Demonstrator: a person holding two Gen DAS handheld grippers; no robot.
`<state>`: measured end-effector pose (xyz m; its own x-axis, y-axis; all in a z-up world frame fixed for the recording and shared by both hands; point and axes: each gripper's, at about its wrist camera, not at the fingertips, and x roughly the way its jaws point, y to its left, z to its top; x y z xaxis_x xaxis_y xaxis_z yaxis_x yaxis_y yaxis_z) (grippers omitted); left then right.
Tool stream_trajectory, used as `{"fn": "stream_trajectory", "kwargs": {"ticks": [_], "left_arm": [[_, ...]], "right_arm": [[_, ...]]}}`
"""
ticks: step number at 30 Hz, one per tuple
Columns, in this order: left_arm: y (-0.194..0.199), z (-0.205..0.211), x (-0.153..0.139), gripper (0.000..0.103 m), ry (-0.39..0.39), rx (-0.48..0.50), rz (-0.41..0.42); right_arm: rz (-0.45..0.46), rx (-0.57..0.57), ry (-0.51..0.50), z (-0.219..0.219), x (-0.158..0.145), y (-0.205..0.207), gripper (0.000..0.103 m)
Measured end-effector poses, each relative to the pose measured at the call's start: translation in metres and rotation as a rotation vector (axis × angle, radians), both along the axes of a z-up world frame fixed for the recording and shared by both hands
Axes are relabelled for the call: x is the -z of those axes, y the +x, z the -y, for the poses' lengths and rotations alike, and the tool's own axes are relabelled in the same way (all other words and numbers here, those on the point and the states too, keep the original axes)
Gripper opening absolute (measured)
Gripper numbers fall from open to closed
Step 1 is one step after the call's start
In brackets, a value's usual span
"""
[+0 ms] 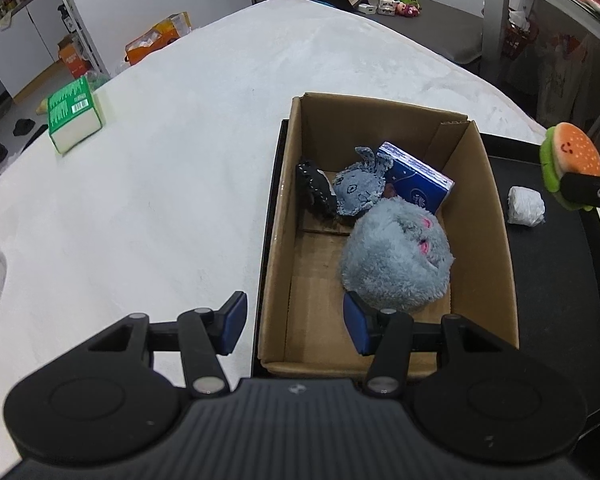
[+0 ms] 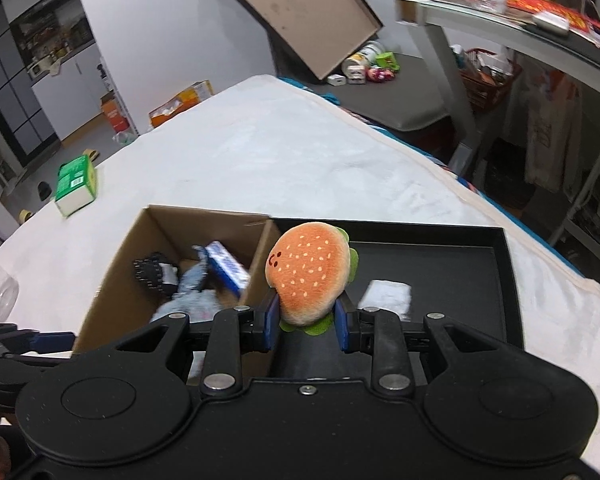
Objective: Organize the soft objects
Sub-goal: 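Carry the burger plush over the box with the right gripper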
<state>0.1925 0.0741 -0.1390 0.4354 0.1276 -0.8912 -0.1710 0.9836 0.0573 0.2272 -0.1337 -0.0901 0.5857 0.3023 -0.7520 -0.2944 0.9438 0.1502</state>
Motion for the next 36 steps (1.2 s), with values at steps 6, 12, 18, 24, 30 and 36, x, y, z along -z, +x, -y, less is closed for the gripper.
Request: {"fn": "stream_trajectory", "kwargs": {"ticks": [6,12,18,24,30,36], "left_arm": [[-0.001,-0.009,0.001,0.051,-0.028,-0.018,0.008],[-0.003,-0.018,0.002,0.051,-0.061,-0.037,0.019],[-0.004,-0.028,0.005,0.051,-0.125,-0.052,0.018],[-0.005,-0.038,0.010,0.044,-0.180,-0.072,0.007],[-0.006,-0.043,0.012,0.033,-0.189,-0.088,-0.003],[-0.008,-0.045,0.013,0.024,-0.186,-0.095,-0.003]], "right_arm": [[-0.005,-0.040,-0.002,-0.029,-0.003,-0.006,0.028],[-0.005,-0.089,-0.020,-0.058,-0.004,-0.012,0.028],[-0.012,-0.132,-0.013,-0.079,-0.008,-0.016,0.028],[-0.029,-0.151,0.002,-0.092,-0.010,-0.015,0.029],[-0.051,-0.159,0.019,-0.104,-0.009,-0.014,0.029],[-0.079,-0.173,0.035,-0.116,-0.006,-0.013,0.030]]}}
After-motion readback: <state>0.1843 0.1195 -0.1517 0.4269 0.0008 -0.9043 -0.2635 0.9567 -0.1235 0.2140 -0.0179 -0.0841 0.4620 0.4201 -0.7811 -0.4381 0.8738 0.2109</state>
